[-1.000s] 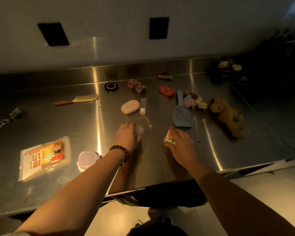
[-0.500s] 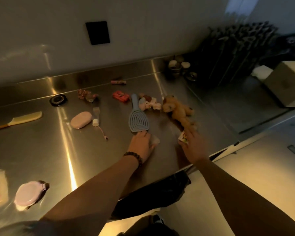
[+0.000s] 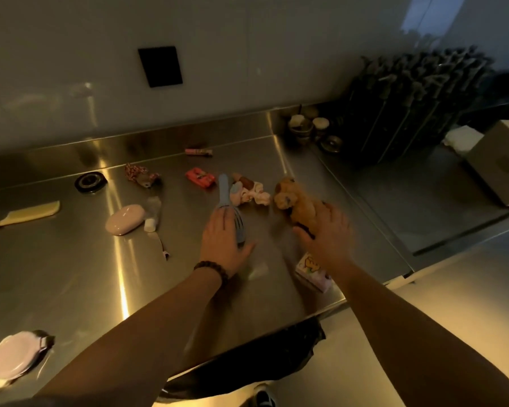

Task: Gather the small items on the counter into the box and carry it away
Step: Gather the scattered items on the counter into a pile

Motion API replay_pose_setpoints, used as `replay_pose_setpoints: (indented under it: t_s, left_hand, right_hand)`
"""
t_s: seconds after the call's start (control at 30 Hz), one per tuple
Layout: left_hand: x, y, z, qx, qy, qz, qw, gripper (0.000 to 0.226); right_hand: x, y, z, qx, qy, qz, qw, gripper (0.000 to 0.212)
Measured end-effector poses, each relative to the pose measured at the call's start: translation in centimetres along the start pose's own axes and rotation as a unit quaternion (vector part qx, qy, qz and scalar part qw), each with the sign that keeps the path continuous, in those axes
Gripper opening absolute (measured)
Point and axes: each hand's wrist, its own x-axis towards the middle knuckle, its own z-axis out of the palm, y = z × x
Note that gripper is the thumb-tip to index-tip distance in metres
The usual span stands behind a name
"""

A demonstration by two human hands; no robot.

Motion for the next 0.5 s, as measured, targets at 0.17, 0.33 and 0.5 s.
replay_pose_setpoints:
  t_s: [0.17,0.33,0.5]
  left_hand:
    - [1.9,-1.6,0.6,0.005,-0.084,-0.121,0.989,0.117]
    - [2.0,-1.5,1.4,-0.025,-0.129,-0.147,0.980,0.128]
    - [1.9,-1.2,1.2,-0.037,-0.120,-0.135,0.983,0.126]
  right_hand:
    - [4.4,-0.5,1.7,-0.020,-0.109,0.011,0.994,0.084]
    - [5.4,-0.5,2.4,0.030,-0.132,0.028,0.990,0.041]
    - [6.2,0.3,-1.5,0.198,-0.184,0.022,0.963,0.029]
